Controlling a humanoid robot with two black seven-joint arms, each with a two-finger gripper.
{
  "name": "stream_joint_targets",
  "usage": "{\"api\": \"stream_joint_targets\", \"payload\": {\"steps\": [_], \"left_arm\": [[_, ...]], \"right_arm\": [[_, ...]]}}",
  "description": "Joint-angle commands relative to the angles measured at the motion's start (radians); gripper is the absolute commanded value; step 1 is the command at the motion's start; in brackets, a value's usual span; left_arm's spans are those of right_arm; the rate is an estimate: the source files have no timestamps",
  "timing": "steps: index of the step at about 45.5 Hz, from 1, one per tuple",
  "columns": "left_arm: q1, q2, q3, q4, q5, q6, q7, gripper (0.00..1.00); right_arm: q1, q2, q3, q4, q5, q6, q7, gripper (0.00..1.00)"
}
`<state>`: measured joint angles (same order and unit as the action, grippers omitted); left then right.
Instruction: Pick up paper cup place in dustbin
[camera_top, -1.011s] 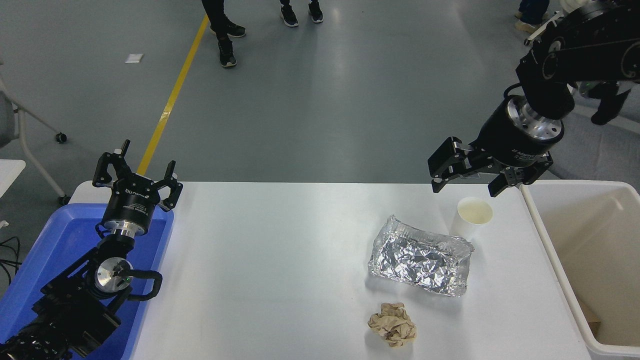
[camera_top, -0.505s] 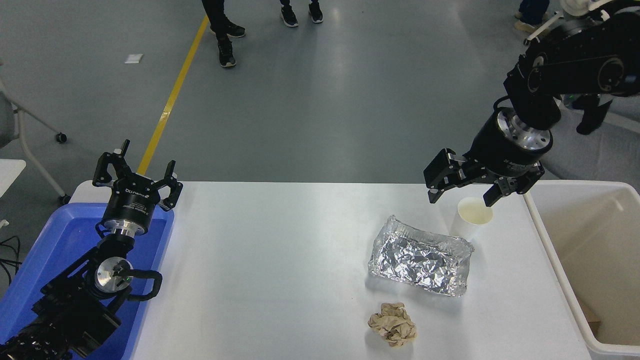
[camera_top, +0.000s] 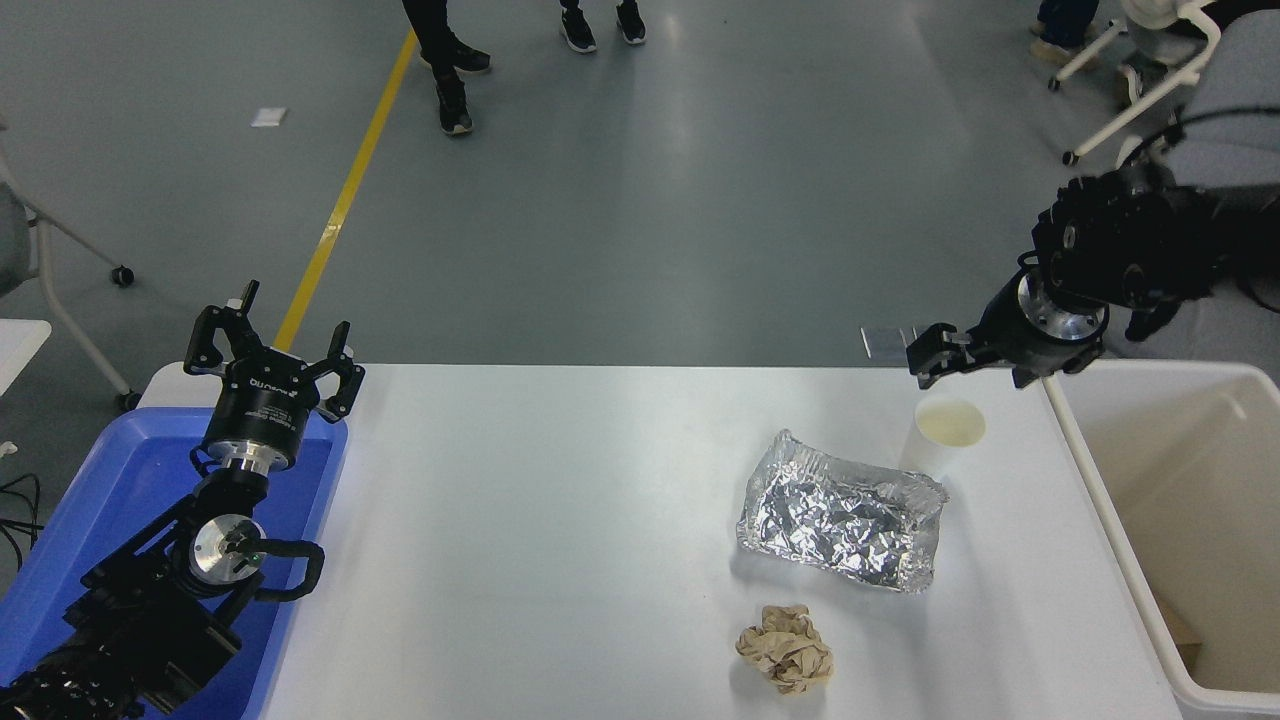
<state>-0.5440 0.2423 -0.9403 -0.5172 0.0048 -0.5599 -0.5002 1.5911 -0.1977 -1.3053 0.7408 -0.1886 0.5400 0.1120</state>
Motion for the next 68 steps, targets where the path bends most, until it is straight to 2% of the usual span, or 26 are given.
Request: {"api": "stream_joint_targets", "payload": {"steps": [1, 36, 47, 52, 53, 55, 56, 58, 62, 63, 68], "left_arm": [[-0.001, 0.000, 0.000, 0.000, 0.000, 0.000, 0.000, 0.98], [0.001, 0.000, -0.002, 0.000, 0.000, 0.000, 0.000, 0.98], [0.001, 0.000, -0.002, 0.000, 0.000, 0.000, 0.000, 0.98], [0.001, 0.000, -0.002, 0.000, 0.000, 0.000, 0.002, 0.98], [0.001, 0.000, -0.002, 0.000, 0.000, 0.000, 0.000, 0.98], [0.001, 0.000, -0.002, 0.000, 0.000, 0.000, 0.000, 0.98], [0.001, 0.000, -0.002, 0.000, 0.000, 0.000, 0.002, 0.98], [0.001, 0.000, -0.002, 0.000, 0.000, 0.000, 0.000, 0.98], [0.001, 0.000, -0.002, 0.000, 0.000, 0.000, 0.000, 0.98], [0.001, 0.000, -0.002, 0.000, 0.000, 0.000, 0.000, 0.98], [0.001, 0.000, -0.002, 0.000, 0.000, 0.000, 0.002, 0.98]], "right_arm": [[-0.166, -0.002, -0.020, -0.138, -0.029, -0.087, 0.000, 1.00], [-0.362, 0.003, 0.009, -0.250, -0.011, -0.298, 0.000, 1.00], [-0.407, 0.003, 0.057, -0.253, -0.009, -0.357, 0.003, 0.96], [-0.427, 0.003, 0.078, -0.253, -0.009, -0.393, 0.005, 0.82], [-0.430, 0.003, 0.083, -0.253, -0.009, -0.402, 0.005, 0.77], [-0.438, 0.003, 0.089, -0.253, -0.012, -0.423, 0.005, 0.61], [-0.447, 0.004, 0.092, -0.253, -0.012, -0.445, 0.006, 0.46], [-0.450, 0.006, 0.092, -0.253, -0.012, -0.463, 0.006, 0.30], [-0.451, 0.006, 0.092, -0.253, -0.012, -0.480, 0.006, 0.03], [-0.450, 0.007, 0.092, -0.253, -0.012, -0.482, 0.006, 0.00], [-0.442, 0.018, 0.092, -0.250, -0.012, -0.482, 0.009, 0.00]]}}
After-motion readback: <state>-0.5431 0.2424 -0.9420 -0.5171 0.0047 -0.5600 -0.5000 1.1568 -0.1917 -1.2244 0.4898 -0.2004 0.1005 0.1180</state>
